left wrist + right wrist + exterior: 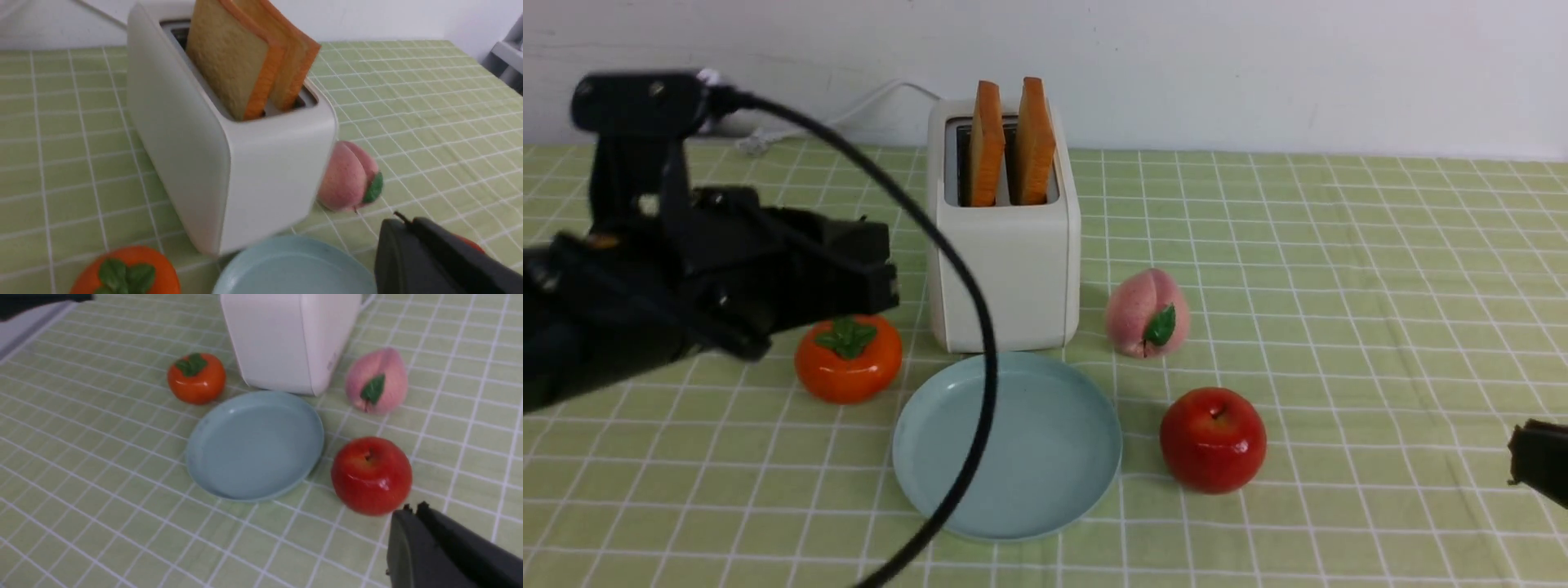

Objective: Take toasted bread from bread machine on green coffee tablecloth place on plate.
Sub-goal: 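Reach for a toast slice standing in the toaster with the left gripper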

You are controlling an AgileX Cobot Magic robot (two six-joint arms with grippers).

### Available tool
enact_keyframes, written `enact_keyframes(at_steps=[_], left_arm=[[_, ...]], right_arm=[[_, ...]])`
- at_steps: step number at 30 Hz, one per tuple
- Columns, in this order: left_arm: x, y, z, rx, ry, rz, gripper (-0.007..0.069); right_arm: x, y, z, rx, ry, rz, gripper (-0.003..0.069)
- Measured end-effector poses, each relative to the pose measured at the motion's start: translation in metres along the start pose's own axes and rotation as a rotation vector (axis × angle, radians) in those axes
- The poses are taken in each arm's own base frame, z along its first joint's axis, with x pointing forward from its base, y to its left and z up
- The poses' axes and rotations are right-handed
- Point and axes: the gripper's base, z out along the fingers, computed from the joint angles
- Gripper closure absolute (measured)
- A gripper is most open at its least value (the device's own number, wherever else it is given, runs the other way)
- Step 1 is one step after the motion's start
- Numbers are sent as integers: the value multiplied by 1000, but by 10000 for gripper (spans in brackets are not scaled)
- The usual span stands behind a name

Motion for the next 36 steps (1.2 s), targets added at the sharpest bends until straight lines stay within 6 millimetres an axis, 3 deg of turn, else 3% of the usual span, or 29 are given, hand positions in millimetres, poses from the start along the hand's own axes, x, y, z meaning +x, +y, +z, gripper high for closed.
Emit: enact_keyframes(at_steps=[3, 7, 8, 12, 18, 28, 36], left_arm=[[-8, 2, 26, -20, 8, 13, 485], [-13, 6, 73, -49, 35, 18, 249], [-13, 7, 75, -53, 34, 18, 240], [-9, 18, 117, -141, 22, 13, 104], [-5, 23, 155, -156, 34, 16, 76], [-17, 22, 177, -154, -8, 19, 73], [-15, 24, 197, -160, -13, 16, 73]], right_arm=[[-2, 2, 0, -24, -18, -19, 655], [-3, 4, 0, -41, -33, -37, 652], [-3, 4, 0, -41, -33, -38, 651], [-3, 4, 0, -45, -39, -34, 646], [-4, 4, 0, -41, -45, -33, 643], [-11, -1, 0, 9, -116, -27, 641], [-11, -1, 0, 9, -119, -25, 638]])
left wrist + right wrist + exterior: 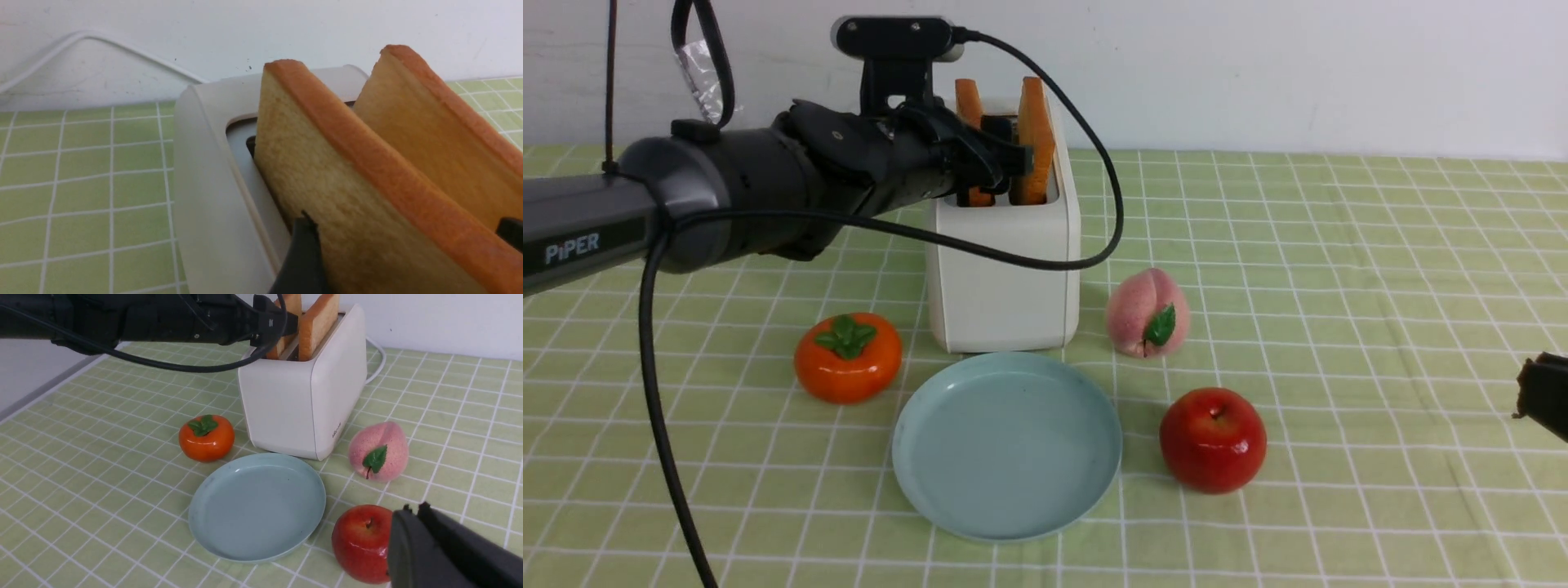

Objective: Take toasted bread from bread machine on green coffee tablecloth place on plate.
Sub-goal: 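Reach for a toast slice standing in the toaster with the left gripper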

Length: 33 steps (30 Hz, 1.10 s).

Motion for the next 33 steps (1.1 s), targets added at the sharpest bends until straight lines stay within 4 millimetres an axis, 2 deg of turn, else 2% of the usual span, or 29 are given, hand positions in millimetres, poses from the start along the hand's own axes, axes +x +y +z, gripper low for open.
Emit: enact_keyframes(at_steps=[4, 7, 8, 9, 10, 11, 12, 14, 17, 21, 24, 25, 26, 29, 30, 31, 33], left_arm=[[3, 3, 5, -27, -12, 1, 100], [2, 4, 5, -39, -21, 0, 157], [1, 4, 5, -43, -26, 0, 215], [1, 4, 5, -43, -25, 0, 232], [1, 4, 5, -44, -26, -1, 309], [1, 4, 5, -44, -26, -3, 320], [1, 4, 5, -44, -26, -3, 394], [1, 4, 5, -42, -27, -6, 496], [-1, 3, 4, -40, -30, -11, 510], [-16, 1, -9, -28, -63, -24, 509], [-50, -2, -39, -10, -155, -38, 509], [-52, -2, -42, -8, -161, -40, 509], [-74, -4, -66, 17, -216, -62, 509], [-100, -9, -116, 89, -274, -84, 509], [-103, -11, -134, 126, -275, -78, 509], [-104, -11, -137, 135, -274, -77, 509], [-94, -20, -177, 283, -196, -47, 509]], right_arm=[[1, 1, 0, -12, 9, 6, 638], [1, 1, 0, -15, 13, 7, 636], [1, 1, 0, -16, 14, 7, 635], [1, 2, 0, -17, 15, 7, 634], [1, 2, 0, -17, 15, 7, 633], [1, 2, 0, -17, 15, 7, 632], [1, 2, 0, -17, 15, 7, 629], [1, 2, 0, -17, 15, 7, 627], [1, 2, 0, -18, 15, 9, 625], [1, 2, 0, -20, 13, 12, 624], [1, 2, 0, -21, 13, 13, 624], [1, 2, 0, -21, 13, 13, 624], [1, 2, 0, -21, 13, 13, 624], [1, 2, 0, -21, 13, 13, 624], [1, 2, 0, -23, 12, 14, 624], [1, 2, 0, -24, 12, 16, 624], [1, 5, -3, -41, 10, 20, 624]])
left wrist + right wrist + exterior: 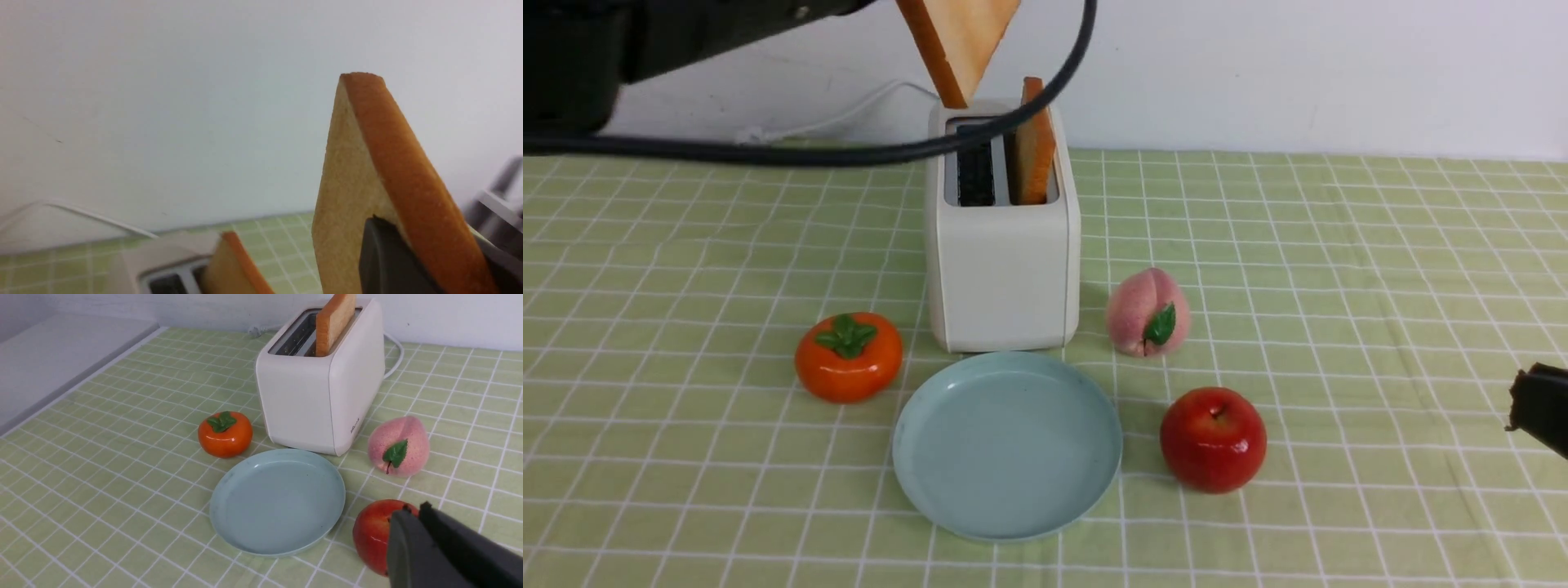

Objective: Take toasted bread from bread machine on green coffee tablecloth place on plate.
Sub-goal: 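Place the slice of bread on the plate with the left gripper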

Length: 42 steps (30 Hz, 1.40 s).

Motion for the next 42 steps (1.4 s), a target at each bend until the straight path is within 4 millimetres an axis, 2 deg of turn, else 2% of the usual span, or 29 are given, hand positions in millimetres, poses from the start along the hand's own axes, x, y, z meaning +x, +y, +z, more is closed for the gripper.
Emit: enact_keyframes(at_steps=[2, 3, 4, 8, 9, 10, 17, 19, 23, 29, 32, 36, 37, 39, 40, 41, 42], left_arm=[[11, -13, -20, 115, 91, 5, 509], [11, -15, -23, 129, 98, 2, 509], [26, -23, -33, 221, 202, -18, 509], [67, -27, -35, 319, 446, -153, 509], [69, -27, -34, 319, 456, -159, 509], [87, -23, -27, 307, 532, -206, 509], [134, -6, 11, 230, 666, -263, 509], [153, 5, 27, 167, 690, -276, 509], [175, 16, 42, 104, 716, -283, 509], [191, 25, 50, 58, 746, -242, 509], [193, 27, 51, 51, 749, -213, 457], [193, 28, 50, 48, 759, -184, 245], [193, 28, 50, 46, 759, -188, 222], [190, 28, 48, 27, 754, -200, 101], [189, 28, 48, 21, 753, -200, 71], [181, 28, 45, 3, 729, -194, 8], [179, 28, 44, 0, 723, -188, 3]], right_arm=[[1, 3, -3, -15, 4, -2, 624], [1, 3, -3, -19, 6, -1, 624], [2, 5, -5, -31, 12, -4, 624], [6, 9, -7, -69, 45, -5, 624], [6, 10, -7, -71, 48, -5, 624], [8, 11, -7, -89, 71, -6, 624], [14, 16, -8, -138, 137, -7, 624], [15, 17, -9, -149, 152, -7, 624], [16, 19, -10, -170, 169, -2, 624], [16, 21, -11, -194, 170, 13, 624], [16, 22, -11, -203, 164, 23, 624], [16, 23, -11, -208, 161, 29, 624], [16, 23, -11, -208, 161, 29, 624], [16, 23, -11, -210, 161, 30, 624], [16, 23, -11, -210, 162, 30, 624], [16, 23, -11, -211, 163, 30, 624], [16, 23, -11, -211, 163, 30, 624]])
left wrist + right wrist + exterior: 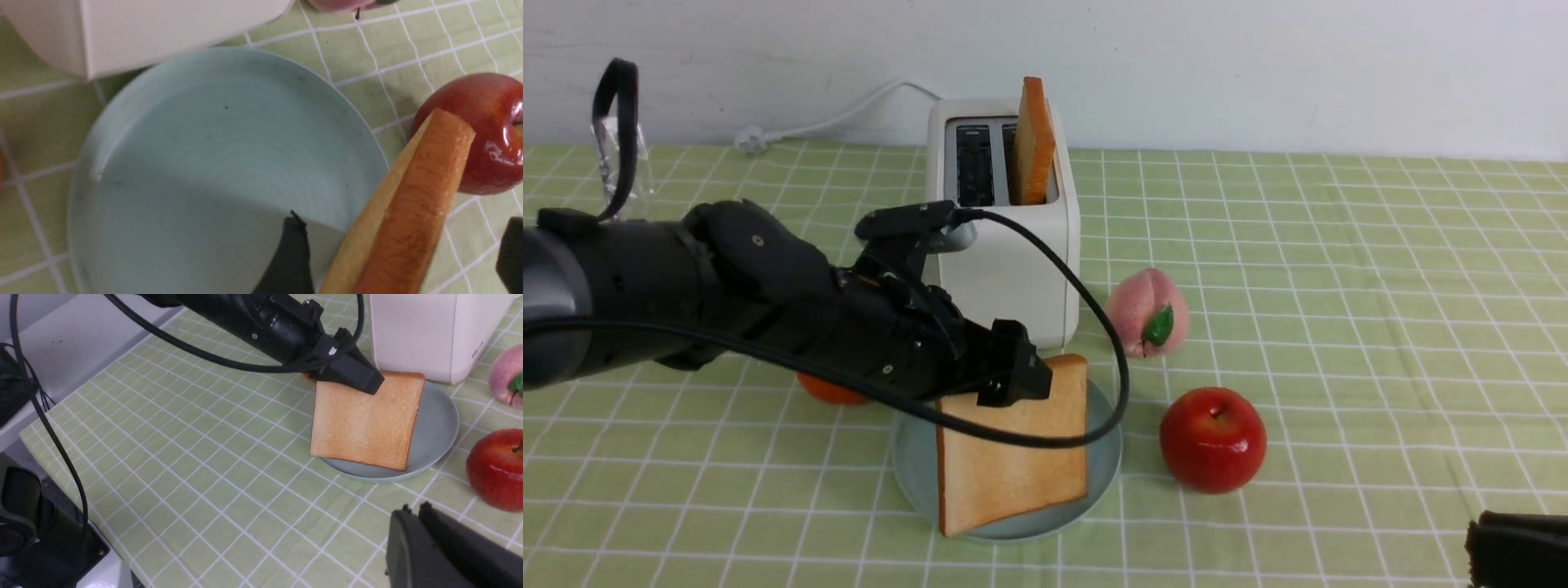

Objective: Take toasted bread from bread machine on green coffee tablecloth place on plate.
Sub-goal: 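Place the slice of bread on the plate with the left gripper, then grasp the toast slice in the toaster and pull it up out of the slot with the right gripper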

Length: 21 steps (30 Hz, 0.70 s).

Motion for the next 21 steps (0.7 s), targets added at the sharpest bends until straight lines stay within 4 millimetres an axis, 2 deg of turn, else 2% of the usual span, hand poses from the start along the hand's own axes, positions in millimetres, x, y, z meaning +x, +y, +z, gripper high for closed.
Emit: enact_keyframes(at_steps=[2, 8, 10, 12, 14, 17, 18, 19, 21], left_arm=[[-8, -3, -18, -39, -59, 57, -36], [-18, -13, -61, -96, -160, 150, -15], [-20, -20, -88, -112, -212, 176, 48], [-20, -24, -104, -117, -235, 185, 97], [-16, -34, -143, -126, -290, 194, 262], [-7, -43, -180, -129, -341, 196, 485], [-6, -44, -185, -129, -353, 200, 502], [1, -48, -202, -122, -377, 197, 604], [10, -51, -217, -113, -412, 200, 638]], right_arm=[[0, 0, 0, -1, 0, 1, 624], [0, 0, 0, -1, 1, 0, 624], [-1, -1, 0, 8, -6, -2, 625], [-2, -1, 0, 14, -12, -3, 628], [-7, -4, 2, 27, -1, -12, 641], [-20, -7, 5, 46, 27, -23, 656], [-20, -7, 5, 48, 26, -25, 656], [-28, -10, 9, 60, 51, -17, 657], [-34, -13, 11, 69, 69, -10, 657]])
